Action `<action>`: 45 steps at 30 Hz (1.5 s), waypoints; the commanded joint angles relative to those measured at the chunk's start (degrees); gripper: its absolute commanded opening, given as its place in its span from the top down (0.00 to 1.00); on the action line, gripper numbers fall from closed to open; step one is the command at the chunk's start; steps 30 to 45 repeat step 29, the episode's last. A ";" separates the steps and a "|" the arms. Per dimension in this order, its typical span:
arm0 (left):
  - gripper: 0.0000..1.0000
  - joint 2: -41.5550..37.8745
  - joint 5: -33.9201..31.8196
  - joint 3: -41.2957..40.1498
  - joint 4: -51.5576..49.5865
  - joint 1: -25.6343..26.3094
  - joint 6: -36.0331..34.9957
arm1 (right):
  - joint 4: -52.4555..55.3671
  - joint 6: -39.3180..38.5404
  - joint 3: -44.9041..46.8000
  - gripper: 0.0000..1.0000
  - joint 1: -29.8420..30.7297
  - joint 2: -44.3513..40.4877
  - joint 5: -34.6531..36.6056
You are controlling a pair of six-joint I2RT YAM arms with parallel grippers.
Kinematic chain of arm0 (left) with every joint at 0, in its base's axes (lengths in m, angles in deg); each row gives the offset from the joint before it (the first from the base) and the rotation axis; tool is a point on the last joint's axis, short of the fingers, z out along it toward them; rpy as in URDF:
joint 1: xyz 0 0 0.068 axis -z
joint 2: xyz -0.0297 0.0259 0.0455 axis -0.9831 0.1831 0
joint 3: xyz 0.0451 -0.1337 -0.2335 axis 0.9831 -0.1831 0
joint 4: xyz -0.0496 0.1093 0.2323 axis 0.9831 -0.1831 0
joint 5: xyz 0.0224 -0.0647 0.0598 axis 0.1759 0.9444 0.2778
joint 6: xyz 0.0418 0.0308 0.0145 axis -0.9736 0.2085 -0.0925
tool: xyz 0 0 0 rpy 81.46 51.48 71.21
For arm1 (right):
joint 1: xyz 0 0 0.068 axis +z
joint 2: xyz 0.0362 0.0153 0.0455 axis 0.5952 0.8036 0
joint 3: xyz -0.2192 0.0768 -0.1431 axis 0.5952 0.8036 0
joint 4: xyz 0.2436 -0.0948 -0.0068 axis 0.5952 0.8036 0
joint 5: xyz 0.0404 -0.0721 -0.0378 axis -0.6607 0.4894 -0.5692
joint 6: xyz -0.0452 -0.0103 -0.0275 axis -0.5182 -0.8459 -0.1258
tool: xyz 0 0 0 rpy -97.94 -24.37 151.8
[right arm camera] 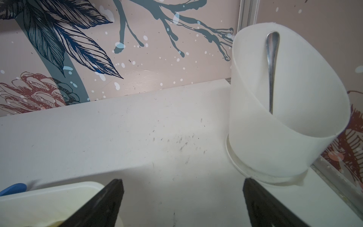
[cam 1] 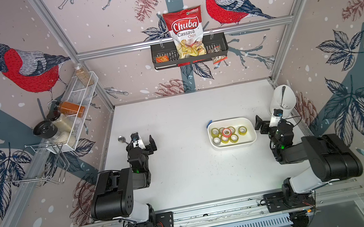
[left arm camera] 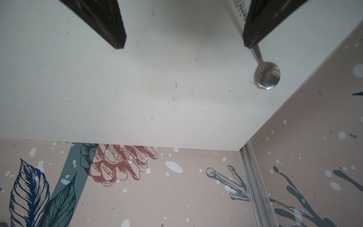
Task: Put the transparent tape into the storage box
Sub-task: Reset both arms
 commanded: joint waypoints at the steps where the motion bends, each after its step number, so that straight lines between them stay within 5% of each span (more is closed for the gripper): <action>1: 0.03 0.10 -1.19 0.41 2.31 0.18 -0.46 | -1.44 -0.65 -0.26 0.00 0.29 -0.10 1.25; 45: 0.03 0.19 -2.16 0.45 2.18 0.73 -0.73 | -1.06 -0.59 -0.35 0.00 0.19 -0.17 1.31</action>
